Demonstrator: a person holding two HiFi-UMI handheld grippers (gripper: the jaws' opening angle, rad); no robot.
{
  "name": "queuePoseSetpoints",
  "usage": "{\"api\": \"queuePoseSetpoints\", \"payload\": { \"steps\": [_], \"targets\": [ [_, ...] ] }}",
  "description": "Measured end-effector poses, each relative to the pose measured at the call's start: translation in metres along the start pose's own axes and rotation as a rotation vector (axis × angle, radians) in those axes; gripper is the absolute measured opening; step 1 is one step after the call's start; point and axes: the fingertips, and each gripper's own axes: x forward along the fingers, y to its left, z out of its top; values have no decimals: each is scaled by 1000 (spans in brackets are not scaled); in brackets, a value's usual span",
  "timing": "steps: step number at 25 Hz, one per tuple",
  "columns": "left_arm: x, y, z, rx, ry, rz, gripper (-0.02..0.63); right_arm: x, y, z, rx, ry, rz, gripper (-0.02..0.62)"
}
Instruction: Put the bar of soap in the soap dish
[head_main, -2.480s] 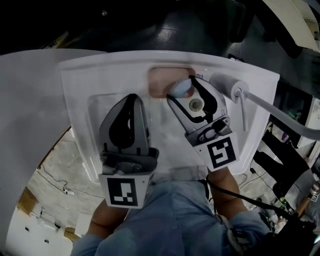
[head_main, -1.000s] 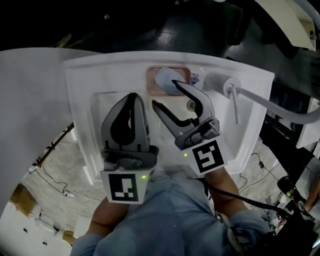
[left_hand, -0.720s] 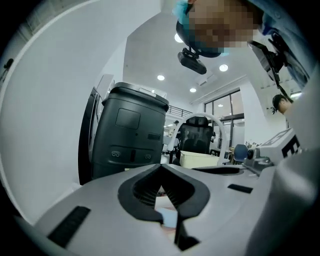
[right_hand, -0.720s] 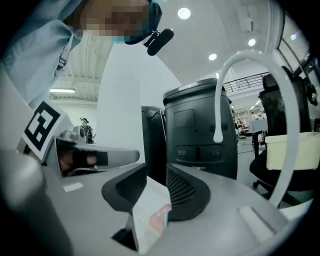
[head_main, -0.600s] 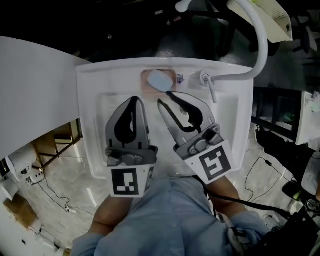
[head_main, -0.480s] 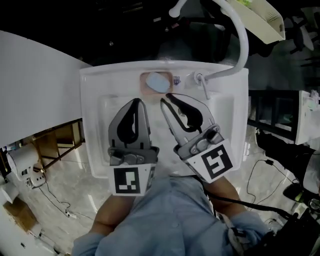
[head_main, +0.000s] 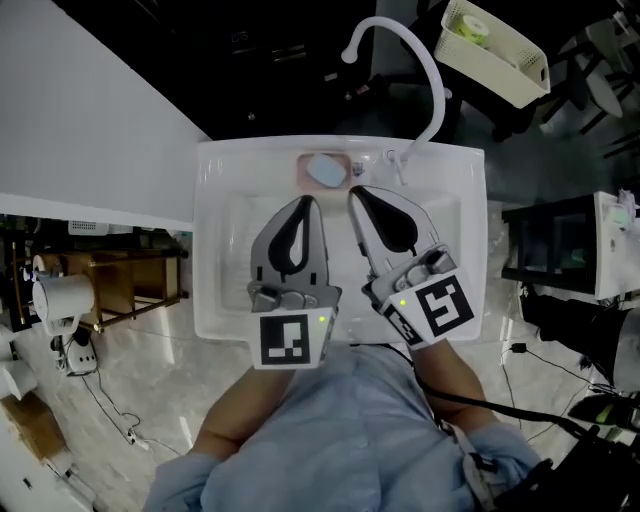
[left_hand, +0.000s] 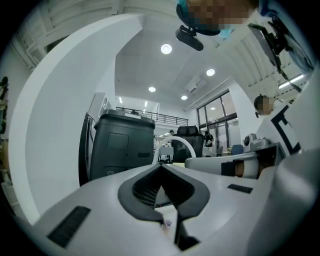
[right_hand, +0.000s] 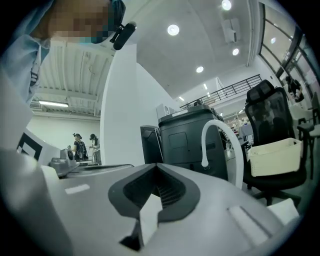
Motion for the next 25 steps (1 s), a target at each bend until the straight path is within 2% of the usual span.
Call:
{"api": "queuePoseSetpoints", "payload": {
  "steps": [6, 25],
  "targets": [
    [-11, -7, 19, 16, -44, 4, 6, -7, 8, 12, -26, -15, -8, 2],
    [-11, -8, 26, 37, -59, 5, 6, -13, 7, 18, -43, -20, -30, 0]
  ]
}}
